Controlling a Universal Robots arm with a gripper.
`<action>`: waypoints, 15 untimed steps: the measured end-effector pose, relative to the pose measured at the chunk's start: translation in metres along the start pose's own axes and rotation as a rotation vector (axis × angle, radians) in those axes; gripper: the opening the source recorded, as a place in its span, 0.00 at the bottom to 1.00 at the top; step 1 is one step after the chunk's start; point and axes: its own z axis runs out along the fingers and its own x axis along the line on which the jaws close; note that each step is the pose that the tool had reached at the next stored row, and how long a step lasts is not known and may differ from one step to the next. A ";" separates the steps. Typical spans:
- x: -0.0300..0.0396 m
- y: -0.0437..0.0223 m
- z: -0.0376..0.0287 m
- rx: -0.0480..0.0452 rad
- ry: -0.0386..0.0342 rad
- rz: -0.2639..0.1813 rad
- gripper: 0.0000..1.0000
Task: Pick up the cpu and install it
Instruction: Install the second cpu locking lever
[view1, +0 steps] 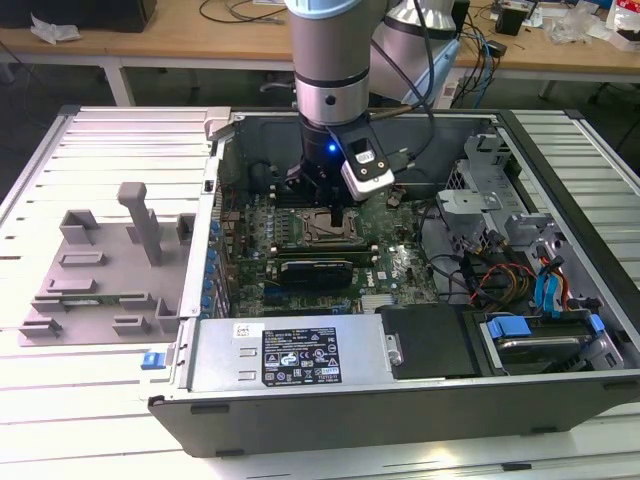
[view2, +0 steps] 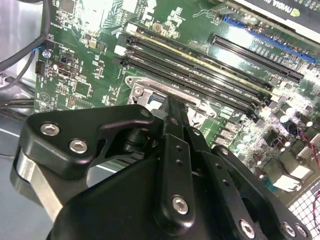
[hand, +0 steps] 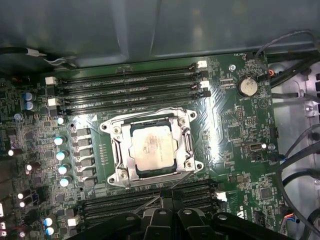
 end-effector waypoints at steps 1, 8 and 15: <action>0.0001 -0.0008 0.0003 -0.0003 0.0001 -0.003 0.11; 0.0170 -0.0072 0.0079 -0.0097 0.0009 -0.082 0.11; 0.0211 -0.0092 0.0103 -0.0100 0.0015 -0.087 0.11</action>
